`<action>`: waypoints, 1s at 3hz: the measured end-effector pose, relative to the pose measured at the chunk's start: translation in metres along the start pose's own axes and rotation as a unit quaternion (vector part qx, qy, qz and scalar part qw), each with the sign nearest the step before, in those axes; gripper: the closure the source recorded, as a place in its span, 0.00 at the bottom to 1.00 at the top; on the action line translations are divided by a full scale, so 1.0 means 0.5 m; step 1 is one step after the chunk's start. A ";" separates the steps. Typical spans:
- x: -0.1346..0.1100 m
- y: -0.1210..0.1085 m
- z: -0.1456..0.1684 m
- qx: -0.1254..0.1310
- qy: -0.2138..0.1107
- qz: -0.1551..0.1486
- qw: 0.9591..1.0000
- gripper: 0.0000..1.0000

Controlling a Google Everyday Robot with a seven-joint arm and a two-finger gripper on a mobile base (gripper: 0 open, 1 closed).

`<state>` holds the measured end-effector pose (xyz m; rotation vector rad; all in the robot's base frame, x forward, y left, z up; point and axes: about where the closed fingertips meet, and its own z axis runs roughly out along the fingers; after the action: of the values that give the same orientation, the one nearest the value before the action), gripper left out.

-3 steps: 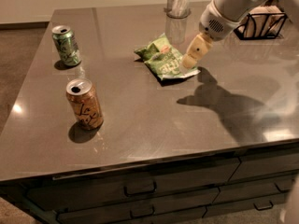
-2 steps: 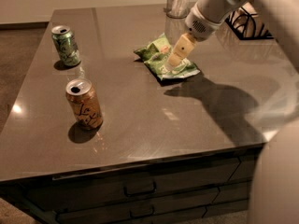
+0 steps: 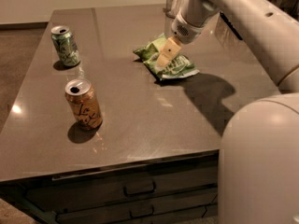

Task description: Pick green jalapeno chip bag

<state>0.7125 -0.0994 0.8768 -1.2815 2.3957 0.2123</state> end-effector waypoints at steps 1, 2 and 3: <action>0.001 -0.014 0.024 0.001 0.010 0.015 1.000 0.18; -0.006 -0.011 0.023 -0.005 0.005 0.019 1.000 0.41; -0.011 -0.004 -0.006 -0.010 -0.013 0.022 1.000 0.64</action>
Offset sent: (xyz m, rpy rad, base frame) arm 0.0082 0.0036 0.0027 0.0312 0.0261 -0.0375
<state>0.7159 -0.0975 0.8819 -1.2272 2.4085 0.2643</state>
